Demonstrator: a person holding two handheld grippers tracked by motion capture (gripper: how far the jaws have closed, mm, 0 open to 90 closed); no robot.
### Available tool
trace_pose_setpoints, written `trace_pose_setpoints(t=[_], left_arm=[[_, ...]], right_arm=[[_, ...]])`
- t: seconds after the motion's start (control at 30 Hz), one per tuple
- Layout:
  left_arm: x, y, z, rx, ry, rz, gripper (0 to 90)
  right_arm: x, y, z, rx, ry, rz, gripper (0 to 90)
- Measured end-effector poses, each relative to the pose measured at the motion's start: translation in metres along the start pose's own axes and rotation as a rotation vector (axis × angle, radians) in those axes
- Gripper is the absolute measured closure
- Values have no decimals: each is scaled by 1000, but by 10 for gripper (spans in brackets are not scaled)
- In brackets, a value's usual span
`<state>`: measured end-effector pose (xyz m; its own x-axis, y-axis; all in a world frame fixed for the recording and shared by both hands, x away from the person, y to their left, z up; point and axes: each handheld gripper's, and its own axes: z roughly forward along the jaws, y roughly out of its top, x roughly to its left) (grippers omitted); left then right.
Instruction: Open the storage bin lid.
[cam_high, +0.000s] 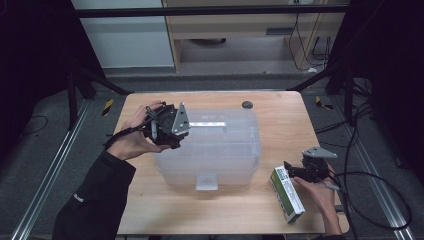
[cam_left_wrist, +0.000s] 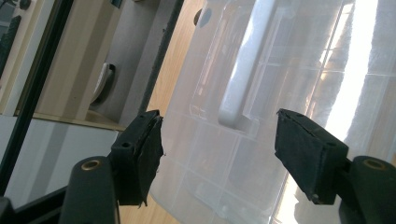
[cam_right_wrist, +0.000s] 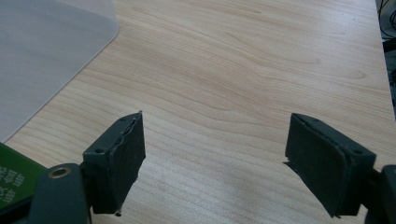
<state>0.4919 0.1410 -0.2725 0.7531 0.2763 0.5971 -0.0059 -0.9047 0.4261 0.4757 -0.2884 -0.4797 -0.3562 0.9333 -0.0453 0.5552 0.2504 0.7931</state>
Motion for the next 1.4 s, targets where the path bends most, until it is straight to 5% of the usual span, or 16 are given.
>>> trace_pose_setpoints(t=[0.63,1.4], left_arm=[[-4,13,16,28,8,51,367],[-11,16,40,71,26,135,558]], right_arm=[[0,0,1,-3,9,-5,221],[1,-1,2,12,19,-16,242]])
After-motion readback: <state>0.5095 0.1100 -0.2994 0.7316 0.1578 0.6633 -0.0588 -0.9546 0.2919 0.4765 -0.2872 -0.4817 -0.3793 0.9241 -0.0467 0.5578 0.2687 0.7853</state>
